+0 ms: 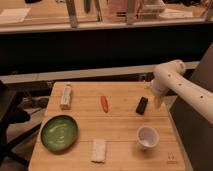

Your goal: Place the eraser on the white sponge

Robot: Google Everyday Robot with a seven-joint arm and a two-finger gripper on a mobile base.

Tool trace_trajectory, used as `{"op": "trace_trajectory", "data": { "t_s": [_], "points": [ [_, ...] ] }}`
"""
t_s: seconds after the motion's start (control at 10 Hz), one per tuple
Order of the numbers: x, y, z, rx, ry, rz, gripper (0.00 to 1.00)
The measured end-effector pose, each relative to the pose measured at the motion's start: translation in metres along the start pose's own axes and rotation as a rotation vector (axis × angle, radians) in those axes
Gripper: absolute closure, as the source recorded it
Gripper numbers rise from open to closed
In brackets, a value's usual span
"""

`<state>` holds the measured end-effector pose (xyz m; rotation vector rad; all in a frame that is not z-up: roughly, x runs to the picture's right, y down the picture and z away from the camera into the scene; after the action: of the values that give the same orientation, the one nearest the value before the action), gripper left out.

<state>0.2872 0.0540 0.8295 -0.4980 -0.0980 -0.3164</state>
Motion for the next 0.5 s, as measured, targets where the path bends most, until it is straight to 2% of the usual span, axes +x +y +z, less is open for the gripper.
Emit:
{"op": "trace_trajectory", "data": {
  "t_s": [0.5],
  "points": [
    [0.007, -0.008, 0.022, -0.028, -0.01, -0.065, 0.2]
  ]
}}
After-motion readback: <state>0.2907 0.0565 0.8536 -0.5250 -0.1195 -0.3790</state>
